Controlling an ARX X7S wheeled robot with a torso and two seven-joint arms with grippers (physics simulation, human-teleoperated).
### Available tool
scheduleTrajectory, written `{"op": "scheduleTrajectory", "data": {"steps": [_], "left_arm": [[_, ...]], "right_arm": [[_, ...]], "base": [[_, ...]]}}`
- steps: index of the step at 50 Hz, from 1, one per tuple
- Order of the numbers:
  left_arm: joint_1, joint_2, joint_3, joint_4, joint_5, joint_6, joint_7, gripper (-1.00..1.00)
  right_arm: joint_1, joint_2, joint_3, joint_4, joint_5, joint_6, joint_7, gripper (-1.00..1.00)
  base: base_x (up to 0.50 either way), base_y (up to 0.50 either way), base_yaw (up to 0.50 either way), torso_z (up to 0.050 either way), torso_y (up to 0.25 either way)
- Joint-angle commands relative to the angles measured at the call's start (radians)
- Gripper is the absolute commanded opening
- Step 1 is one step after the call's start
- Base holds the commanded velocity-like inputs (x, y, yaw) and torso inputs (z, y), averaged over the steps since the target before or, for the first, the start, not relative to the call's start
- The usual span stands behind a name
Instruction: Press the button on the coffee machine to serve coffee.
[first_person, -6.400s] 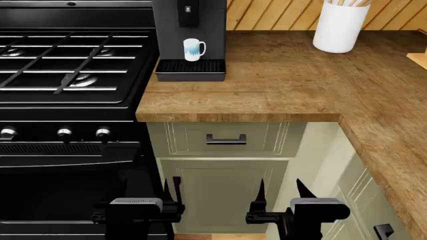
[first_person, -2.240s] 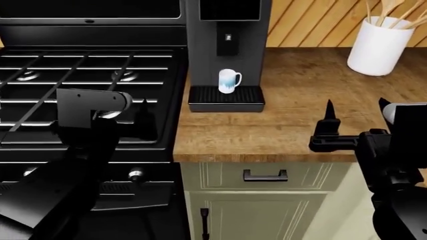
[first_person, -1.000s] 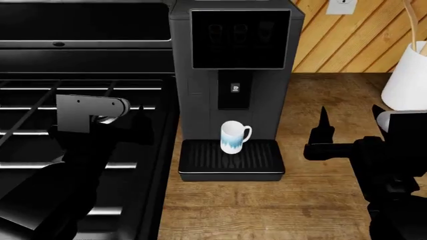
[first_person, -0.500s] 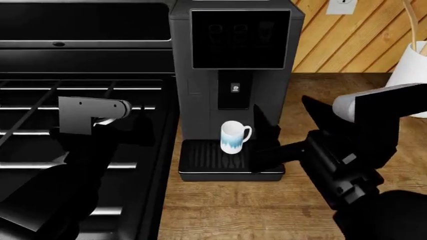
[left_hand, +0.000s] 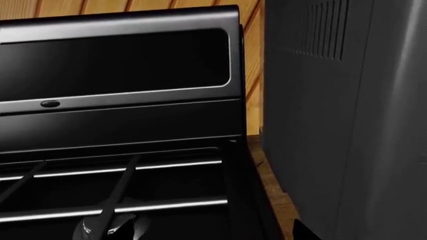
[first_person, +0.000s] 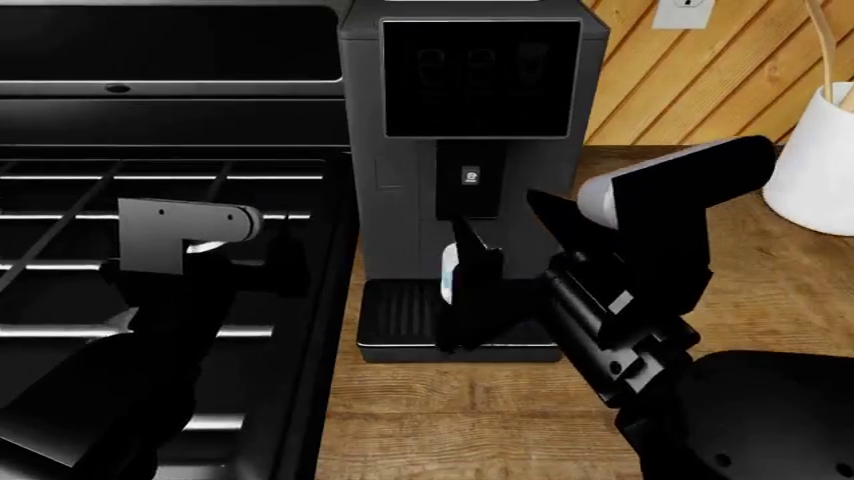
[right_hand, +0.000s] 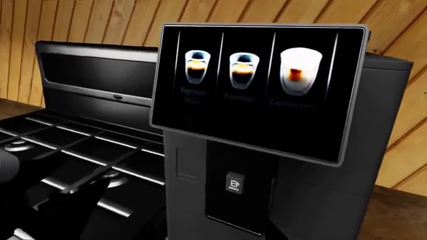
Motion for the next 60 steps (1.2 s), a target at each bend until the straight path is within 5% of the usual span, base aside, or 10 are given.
{"op": "scheduleTrajectory", "data": {"steps": [1,23,60], "left_arm": [[0.003,-0.004,0.000,-0.005,-0.003,0.006,0.002,1.00],[0.009,-0.003,0.010,-0.016,0.000,0.022,-0.001,1.00],[0.018,-0.007,0.016,-0.022,-0.008,0.037,-0.004,1.00]], "right_arm": [[0.025,-0.001,-0.048,0.003,-0.108,-0.006,-0.031,-1.00],[0.005,0.001,-0.246,-0.017,-0.482,-0.163,-0.254,-1.00],[-0.004,0.034,-0.330,0.079,-0.600,-0.245,-0.258,-1.00]], "base": [[0.00,0.00,0.00,0.000,0.000],[0.00,0.00,0.00,0.000,0.000],[0.00,0.00,0.00,0.000,0.000]]}}
